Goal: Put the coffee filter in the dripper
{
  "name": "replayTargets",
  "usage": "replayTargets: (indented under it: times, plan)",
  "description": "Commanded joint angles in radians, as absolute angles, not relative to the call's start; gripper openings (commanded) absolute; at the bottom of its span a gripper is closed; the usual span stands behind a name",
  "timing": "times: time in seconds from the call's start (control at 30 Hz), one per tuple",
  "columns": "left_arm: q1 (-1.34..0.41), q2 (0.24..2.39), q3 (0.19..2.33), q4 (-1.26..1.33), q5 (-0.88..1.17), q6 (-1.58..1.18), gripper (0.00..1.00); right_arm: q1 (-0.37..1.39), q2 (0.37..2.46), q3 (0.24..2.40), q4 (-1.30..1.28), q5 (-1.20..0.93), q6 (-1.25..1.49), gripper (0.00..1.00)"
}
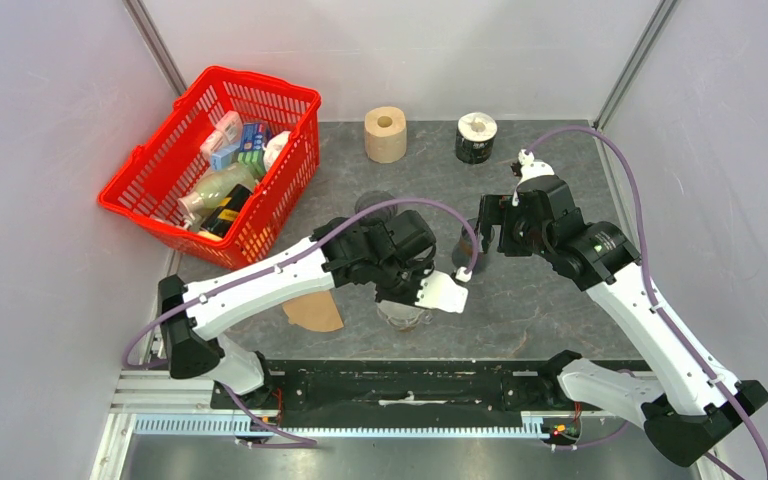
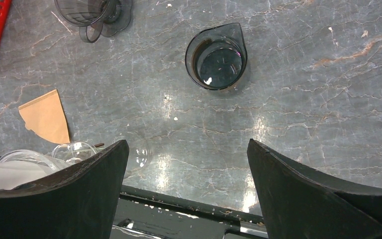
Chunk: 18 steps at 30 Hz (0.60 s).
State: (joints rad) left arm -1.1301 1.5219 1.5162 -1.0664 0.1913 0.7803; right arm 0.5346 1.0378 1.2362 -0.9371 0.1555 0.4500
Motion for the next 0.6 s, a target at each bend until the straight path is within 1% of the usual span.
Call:
replayTargets:
  times: [0.0,0.17,0.23,0.3,0.33,0.37,0.4,0.43,0.47,0.5,0.53,0.57]
  plan:
    - [-1.137,1.458,1.586,-1.052,0.175,0.805,0.05,0.533,1.024,1.246,-0.918,0.161,0.432,0.97]
    - [-1.138,1.393,1.577,-0.976,0.118,0.791,0.06,0.534,1.016,1.244,-0.916,0.161,0.431,0.97]
    - [-1.137,1.362,1.566,-0.938,0.083,0.786,0.11,0.532,1.012,1.243,-0.913,0.161,0.427,0.97]
    - [-1.138,1.319,1.527,-0.829,0.012,0.772,0.16,0.532,1.007,1.24,-0.91,0.17,0.423,0.97]
    - [-1.137,1.29,1.495,-0.757,-0.047,0.766,0.22,0.532,1.004,1.24,-0.909,0.176,0.42,0.97]
    - [-1.138,1.26,1.457,-0.644,-0.126,0.746,0.32,0.532,1.002,1.239,-0.907,0.192,0.421,0.97]
    - [-1.138,1.237,1.428,-0.532,-0.196,0.709,0.39,0.532,1.001,1.238,-0.904,0.211,0.423,0.97]
    - [-1.137,1.219,1.399,-0.39,-0.302,0.68,0.51,0.532,1.0,1.235,-0.899,0.232,0.426,0.97]
    - [-1.134,1.213,1.387,-0.259,-0.385,0.64,0.64,0.532,1.0,1.227,-0.89,0.267,0.438,0.97]
    - [-1.131,1.216,1.391,-0.169,-0.481,0.601,0.76,0.531,0.997,1.219,-0.878,0.308,0.451,0.97]
    - [-1.129,1.225,1.405,-0.092,-0.559,0.551,0.83,0.532,0.994,1.204,-0.863,0.364,0.469,0.97]
    - [-1.12,1.242,1.432,-0.057,-0.641,0.491,0.84,0.532,0.994,1.189,-0.849,0.419,0.484,0.97]
